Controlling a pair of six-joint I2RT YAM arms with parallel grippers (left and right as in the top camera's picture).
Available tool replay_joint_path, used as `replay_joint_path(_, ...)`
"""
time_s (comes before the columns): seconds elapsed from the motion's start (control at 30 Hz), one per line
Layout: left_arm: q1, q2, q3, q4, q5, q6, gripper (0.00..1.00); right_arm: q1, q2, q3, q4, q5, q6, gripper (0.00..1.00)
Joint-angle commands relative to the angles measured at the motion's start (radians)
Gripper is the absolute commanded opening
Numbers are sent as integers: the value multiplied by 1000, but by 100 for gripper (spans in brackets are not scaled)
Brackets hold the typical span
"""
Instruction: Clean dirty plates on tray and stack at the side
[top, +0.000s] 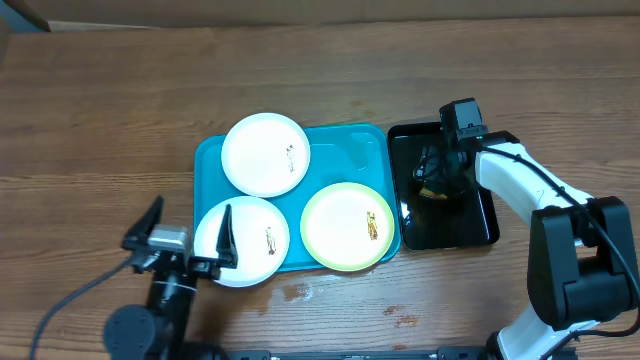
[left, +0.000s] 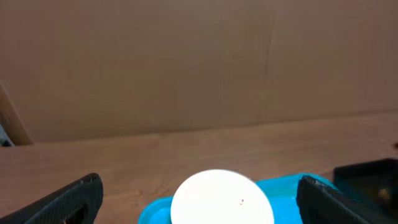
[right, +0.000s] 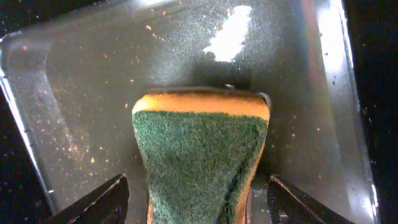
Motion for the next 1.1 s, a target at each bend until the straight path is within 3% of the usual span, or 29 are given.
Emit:
replay_joint_path(0.0, 5, 165, 200, -124, 38, 19, 100, 5, -4, 4, 6, 0, -2, 72)
replay_joint_path(0.2, 5, 587, 611, -520, 203, 17, 100, 5, -4, 4, 6, 0, -2, 72)
replay_joint_path(0.33, 5, 803, 761, -614, 423, -35, 100, 5, -4, 4, 6, 0, -2, 72)
replay_joint_path(0.47, 5, 947, 786, -629, 615, -79, 100, 5, -4, 4, 6, 0, -2, 73)
replay_joint_path(0.5, 4, 978, 785, -629, 631, -79, 86, 5, -4, 4, 6, 0, -2, 73)
replay_joint_path(0.53, -1, 1010, 782, -630, 637, -84, 60, 5, -4, 4, 6, 0, -2, 72)
replay_joint_path(0.57, -10, 1044, 776, -638, 632, -106, 45, 5, -4, 4, 6, 0, -2, 73)
replay_joint_path(0.63, -38, 1106, 767, -676, 575, -152, 42, 5, -4, 4, 6, 0, -2, 73)
replay_joint_path(0.73, -114, 1197, 765, -747, 362, -232, 55, 5, -4, 4, 6, 0, -2, 73)
replay_joint_path(0.83, -209, 1278, 764, -765, 197, -265, 57, 5, -4, 4, 6, 0, -2, 73)
replay_joint_path(1.07, -405, 1421, 764, -678, -22, -270, 61, 5, -4, 4, 6, 0, -2, 73)
